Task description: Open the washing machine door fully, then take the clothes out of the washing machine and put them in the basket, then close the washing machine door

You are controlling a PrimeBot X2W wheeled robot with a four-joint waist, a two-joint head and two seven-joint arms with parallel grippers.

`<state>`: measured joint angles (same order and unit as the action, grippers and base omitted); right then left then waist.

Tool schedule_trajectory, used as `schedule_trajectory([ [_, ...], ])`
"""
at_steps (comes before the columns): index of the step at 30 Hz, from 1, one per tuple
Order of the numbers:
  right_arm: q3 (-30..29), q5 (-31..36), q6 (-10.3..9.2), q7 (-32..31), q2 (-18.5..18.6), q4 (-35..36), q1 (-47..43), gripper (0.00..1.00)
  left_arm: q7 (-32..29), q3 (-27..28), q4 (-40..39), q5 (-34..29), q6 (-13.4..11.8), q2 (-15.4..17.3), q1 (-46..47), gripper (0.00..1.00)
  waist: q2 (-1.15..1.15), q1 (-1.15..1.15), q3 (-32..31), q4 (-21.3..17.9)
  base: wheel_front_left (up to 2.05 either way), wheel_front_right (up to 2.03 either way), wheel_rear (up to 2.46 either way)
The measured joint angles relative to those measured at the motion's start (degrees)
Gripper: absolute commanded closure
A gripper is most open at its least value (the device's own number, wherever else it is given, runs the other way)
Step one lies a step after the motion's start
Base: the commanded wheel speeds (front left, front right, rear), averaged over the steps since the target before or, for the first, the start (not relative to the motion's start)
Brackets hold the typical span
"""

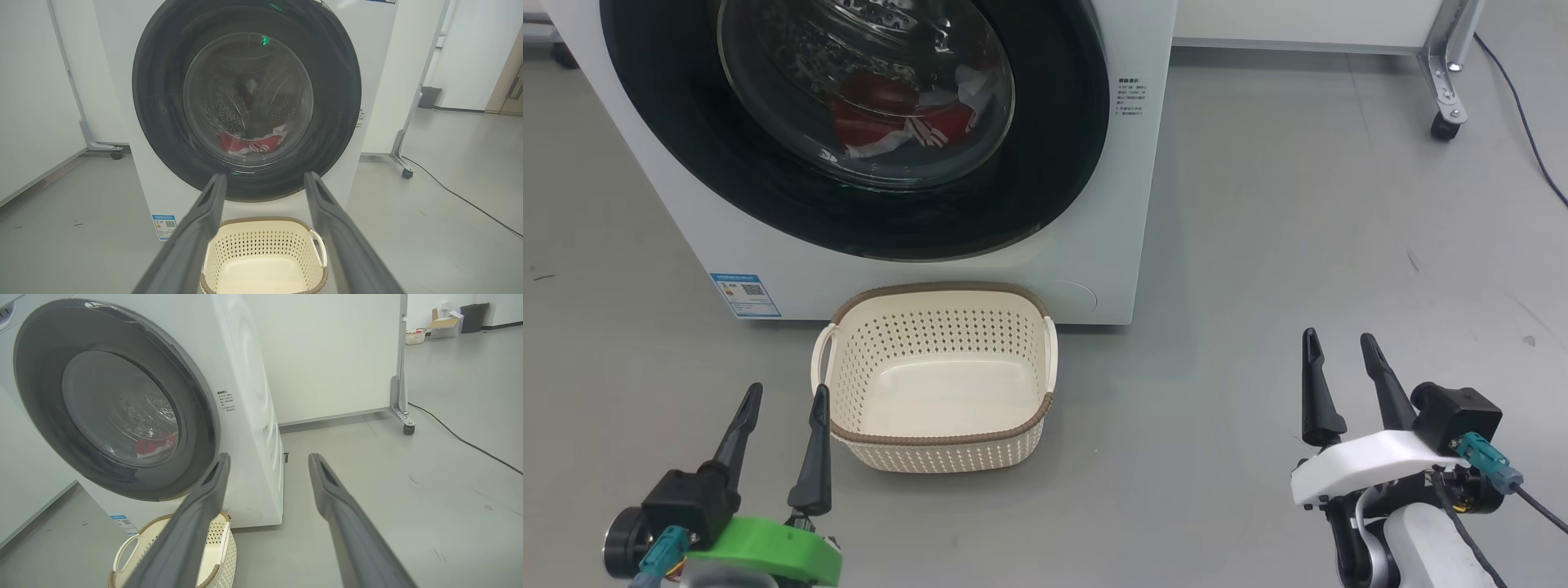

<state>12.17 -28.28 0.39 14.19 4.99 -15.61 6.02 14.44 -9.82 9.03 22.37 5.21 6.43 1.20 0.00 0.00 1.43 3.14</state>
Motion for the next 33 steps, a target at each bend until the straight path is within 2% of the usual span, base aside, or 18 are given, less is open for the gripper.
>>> schedule_trajectory([
  [6, 0.7, 0.8, -0.64, -0.1, 0.1, -2.9, 0.0, 0.0, 0.0, 0.2, 2.1, -0.4, -0.6, -0.8, 0.0, 0.0, 0.0, 0.0, 0.2, -0.1, 0.0, 0.0, 0.0],
  [33, 1.4, 1.2, -0.58, -0.1, 0.0, -7.1, 1.8, 0.0, 0.0, 1.9, 7.0, -0.4, -0.5, -2.7, 0.3, 0.0, 0.0, 0.0, 1.1, -0.3, 0.0, 0.0, 0.0],
])
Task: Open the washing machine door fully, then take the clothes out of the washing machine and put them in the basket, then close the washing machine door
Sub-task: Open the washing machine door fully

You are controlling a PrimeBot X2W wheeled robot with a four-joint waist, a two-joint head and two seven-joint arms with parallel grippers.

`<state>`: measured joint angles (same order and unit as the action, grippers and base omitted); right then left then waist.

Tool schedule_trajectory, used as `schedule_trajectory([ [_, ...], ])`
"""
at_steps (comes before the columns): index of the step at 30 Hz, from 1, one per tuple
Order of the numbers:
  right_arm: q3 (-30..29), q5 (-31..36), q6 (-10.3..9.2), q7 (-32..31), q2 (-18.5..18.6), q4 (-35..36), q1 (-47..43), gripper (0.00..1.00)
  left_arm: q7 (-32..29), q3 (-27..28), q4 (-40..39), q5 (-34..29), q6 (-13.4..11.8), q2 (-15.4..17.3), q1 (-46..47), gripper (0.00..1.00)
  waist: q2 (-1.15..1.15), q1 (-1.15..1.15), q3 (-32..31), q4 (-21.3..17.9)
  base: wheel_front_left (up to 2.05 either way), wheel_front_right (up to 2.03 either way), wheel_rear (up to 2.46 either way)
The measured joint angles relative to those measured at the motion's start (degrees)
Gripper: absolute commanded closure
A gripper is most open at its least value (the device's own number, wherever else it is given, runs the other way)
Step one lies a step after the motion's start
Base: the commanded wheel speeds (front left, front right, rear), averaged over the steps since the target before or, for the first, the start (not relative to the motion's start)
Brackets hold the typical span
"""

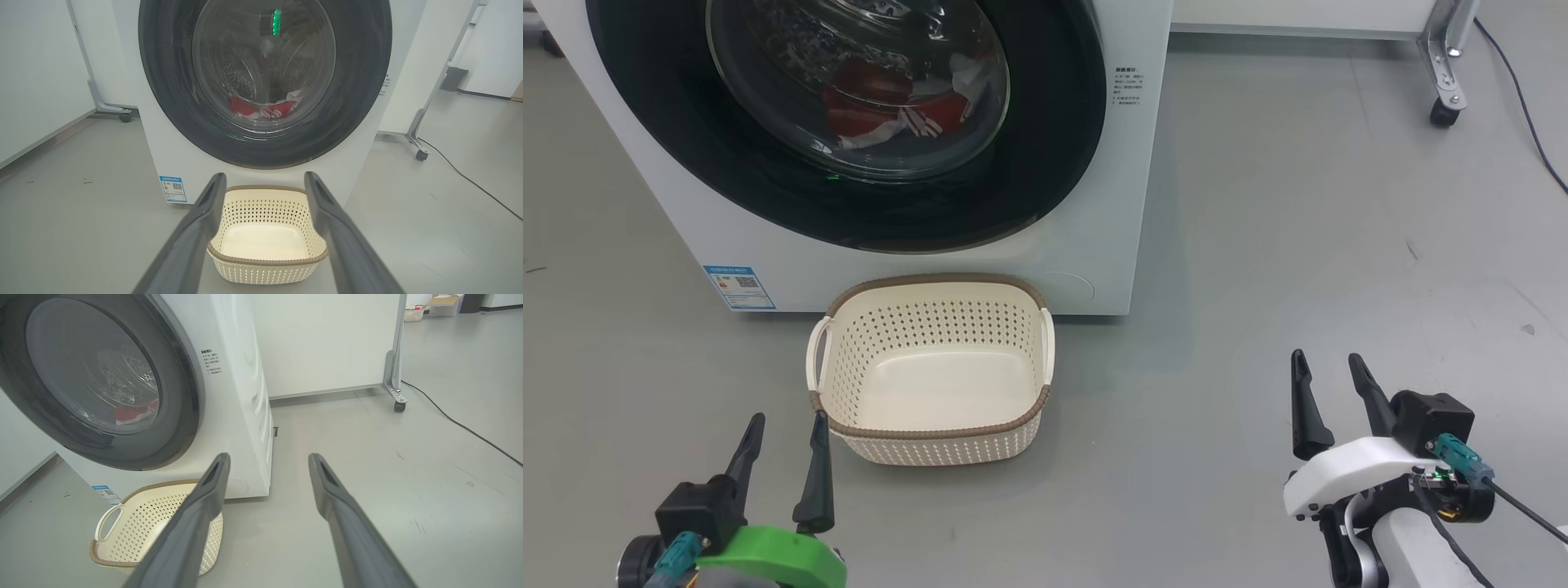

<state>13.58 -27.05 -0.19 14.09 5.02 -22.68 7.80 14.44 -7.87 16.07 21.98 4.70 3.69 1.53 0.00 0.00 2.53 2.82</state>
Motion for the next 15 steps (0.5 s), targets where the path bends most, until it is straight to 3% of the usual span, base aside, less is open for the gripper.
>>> schedule_trajectory([
  [15, 0.0, 0.5, 0.03, 0.0, 0.0, -1.3, 0.7, 0.0, 0.0, 0.7, 0.5, -0.4, 0.6, -0.6, 0.8, 0.0, 0.0, 0.0, 0.0, -0.1, 0.0, 0.0, 0.0],
])
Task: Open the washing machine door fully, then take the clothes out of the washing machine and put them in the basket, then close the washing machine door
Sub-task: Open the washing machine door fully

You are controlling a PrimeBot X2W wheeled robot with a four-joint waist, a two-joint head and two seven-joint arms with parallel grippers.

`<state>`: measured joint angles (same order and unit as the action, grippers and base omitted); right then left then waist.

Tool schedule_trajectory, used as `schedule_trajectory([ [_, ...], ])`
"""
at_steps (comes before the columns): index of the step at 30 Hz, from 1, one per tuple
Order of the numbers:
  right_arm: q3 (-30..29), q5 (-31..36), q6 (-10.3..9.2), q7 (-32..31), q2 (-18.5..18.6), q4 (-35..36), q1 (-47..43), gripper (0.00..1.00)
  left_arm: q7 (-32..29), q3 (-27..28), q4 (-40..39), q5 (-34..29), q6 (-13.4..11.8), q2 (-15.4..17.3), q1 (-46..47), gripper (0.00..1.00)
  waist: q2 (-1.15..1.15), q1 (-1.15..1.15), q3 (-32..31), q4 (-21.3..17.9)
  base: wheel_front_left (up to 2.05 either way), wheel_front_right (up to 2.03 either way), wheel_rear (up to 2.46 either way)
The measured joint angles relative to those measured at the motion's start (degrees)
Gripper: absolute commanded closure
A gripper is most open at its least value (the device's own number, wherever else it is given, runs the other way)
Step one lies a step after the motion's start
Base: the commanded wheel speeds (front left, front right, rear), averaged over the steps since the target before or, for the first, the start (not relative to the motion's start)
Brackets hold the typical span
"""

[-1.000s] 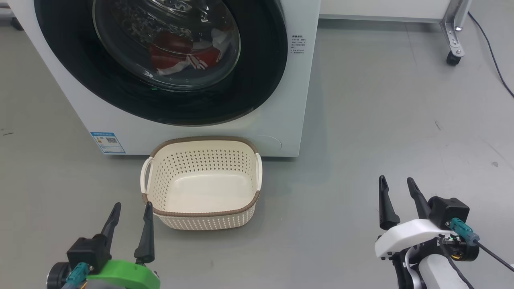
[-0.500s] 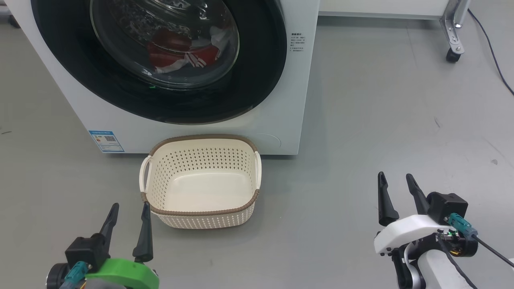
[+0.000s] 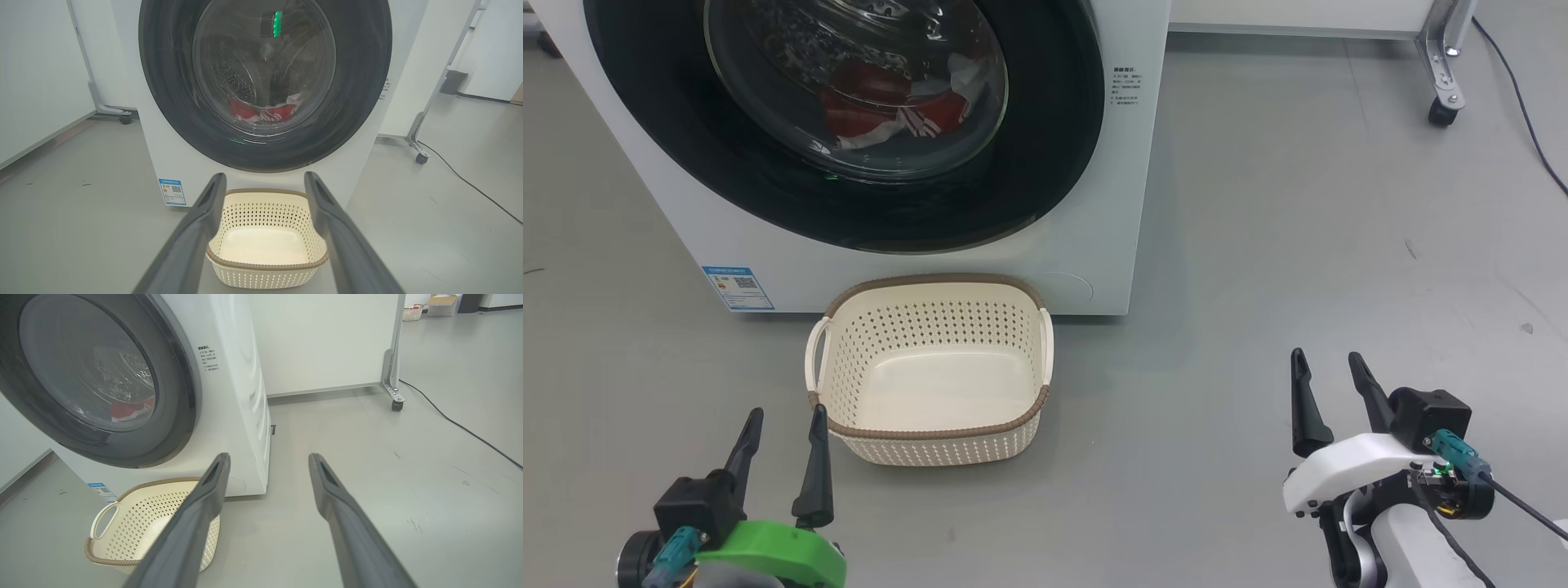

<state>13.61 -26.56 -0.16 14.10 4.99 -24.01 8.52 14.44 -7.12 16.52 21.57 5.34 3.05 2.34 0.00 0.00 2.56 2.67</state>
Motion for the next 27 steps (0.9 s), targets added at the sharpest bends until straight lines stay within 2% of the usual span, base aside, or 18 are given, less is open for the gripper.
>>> schedule_trajectory([
  [9, 0.0, 0.0, 0.07, 0.0, -0.1, -0.3, 0.4, 0.0, 0.0, 0.3, 0.3, -0.1, 0.5, -0.2, 0.0, 0.0, 0.0, 0.0, 0.0, 0.0, 0.0, 0.0, 0.0],
  [10, 0.0, 0.0, 0.1, 0.0, -0.2, -0.3, 0.4, 0.58, 0.0, 0.3, 0.3, -0.1, 0.5, -0.2, 0.0, 0.0, 0.0, 0.0, 0.0, 0.0, 0.0, 0.0, 0.0],
  [11, 0.1, 0.0, 0.19, 0.0, -0.2, -0.3, 0.4, 1.0, 0.0, 0.3, 0.3, -0.1, 0.5, -0.2, 0.0, 0.0, 0.0, 0.0, 0.1, 0.0, 0.0, 0.0, 0.0],
  [15, 0.4, 0.8, 1.04, 0.0, -0.1, 0.1, 0.5, 1.0, 0.0, 0.2, 0.3, -0.5, 0.5, -0.2, 0.0, 0.0, 0.0, 0.0, 0.3, 0.2, 0.0, 0.0, 0.0],
  [27, -0.8, 0.7, 1.83, 0.0, 0.6, 2.2, 2.8, 1.0, 0.0, -1.1, 0.4, -1.1, 1.0, -0.4, 2.1, 0.0, 0.0, 0.0, 2.8, 2.7, 0.0, 0.0, 0.0],
])
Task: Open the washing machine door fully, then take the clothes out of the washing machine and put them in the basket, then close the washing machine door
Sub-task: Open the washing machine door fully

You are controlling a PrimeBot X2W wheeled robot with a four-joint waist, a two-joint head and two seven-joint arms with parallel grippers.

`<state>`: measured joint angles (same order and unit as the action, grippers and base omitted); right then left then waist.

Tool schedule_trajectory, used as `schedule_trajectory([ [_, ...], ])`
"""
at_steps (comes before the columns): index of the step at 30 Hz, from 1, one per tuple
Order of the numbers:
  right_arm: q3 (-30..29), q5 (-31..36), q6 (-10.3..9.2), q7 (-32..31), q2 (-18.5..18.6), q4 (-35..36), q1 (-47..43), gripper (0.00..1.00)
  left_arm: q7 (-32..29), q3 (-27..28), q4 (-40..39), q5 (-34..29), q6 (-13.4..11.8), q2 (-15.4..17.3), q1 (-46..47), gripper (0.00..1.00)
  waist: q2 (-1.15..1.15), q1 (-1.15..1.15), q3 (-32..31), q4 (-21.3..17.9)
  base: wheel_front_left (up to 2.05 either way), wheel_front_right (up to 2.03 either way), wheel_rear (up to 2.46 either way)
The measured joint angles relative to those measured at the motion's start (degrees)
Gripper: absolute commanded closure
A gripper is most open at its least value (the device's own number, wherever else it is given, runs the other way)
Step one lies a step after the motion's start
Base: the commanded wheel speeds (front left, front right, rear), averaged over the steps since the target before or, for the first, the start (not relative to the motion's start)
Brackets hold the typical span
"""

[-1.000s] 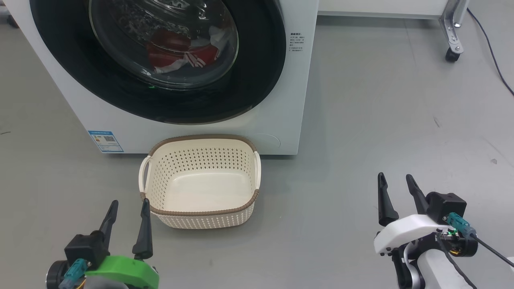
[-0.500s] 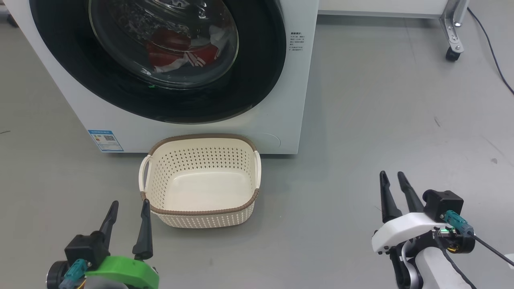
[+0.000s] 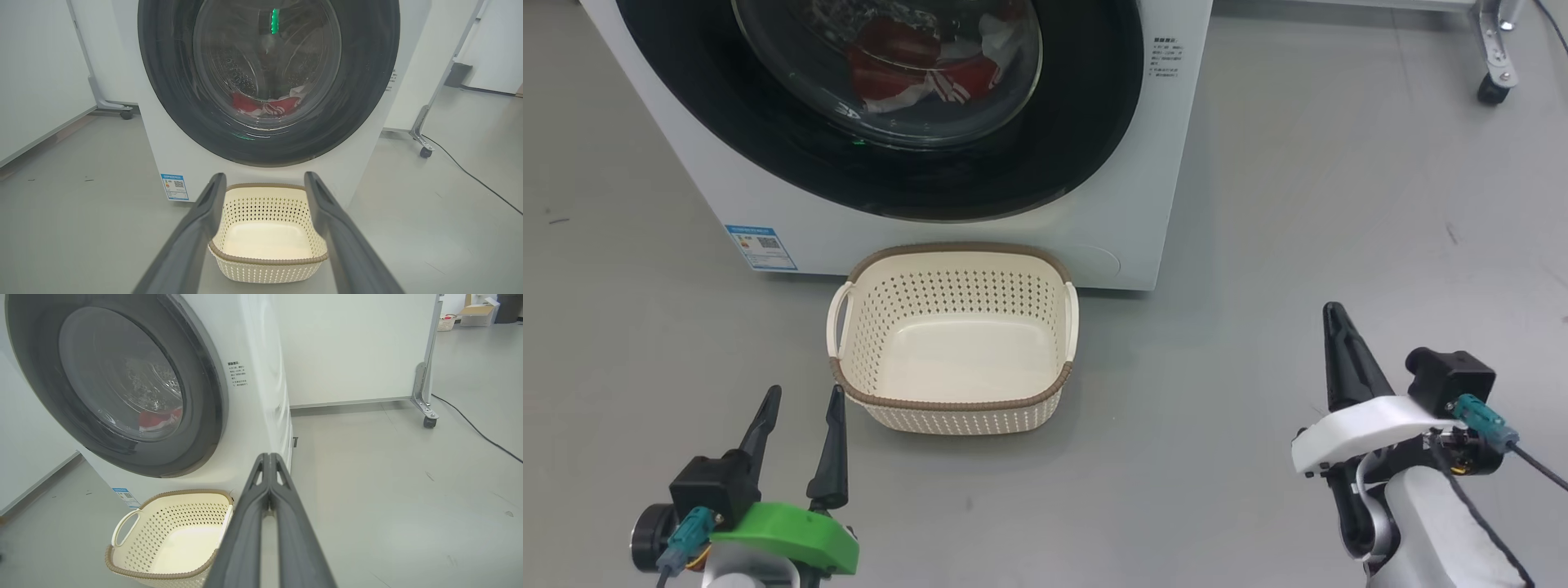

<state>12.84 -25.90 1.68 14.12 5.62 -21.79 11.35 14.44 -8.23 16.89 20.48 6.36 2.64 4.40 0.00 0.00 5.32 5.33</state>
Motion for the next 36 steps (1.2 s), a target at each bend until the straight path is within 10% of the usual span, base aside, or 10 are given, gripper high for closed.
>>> schedule_trajectory([
  [19, -18.2, -41.3, 2.67, -14.6, -2.5, 4.8, 13.6, 1.0, 0.0, -5.0, -0.9, 2.6, 0.5, -0.3, 4.1, 0.0, 0.0, 0.0, 8.2, 7.5, 0.0, 0.0, 0.0],
  [36, -24.5, -50.8, -7.45, -24.8, 1.0, 8.5, 30.9, 1.0, 0.0, -8.2, -2.7, 5.6, 0.5, -0.5, 8.5, 0.0, 0.0, 0.0, 16.2, 13.6, 0.0, 0.0, 0.0],
])
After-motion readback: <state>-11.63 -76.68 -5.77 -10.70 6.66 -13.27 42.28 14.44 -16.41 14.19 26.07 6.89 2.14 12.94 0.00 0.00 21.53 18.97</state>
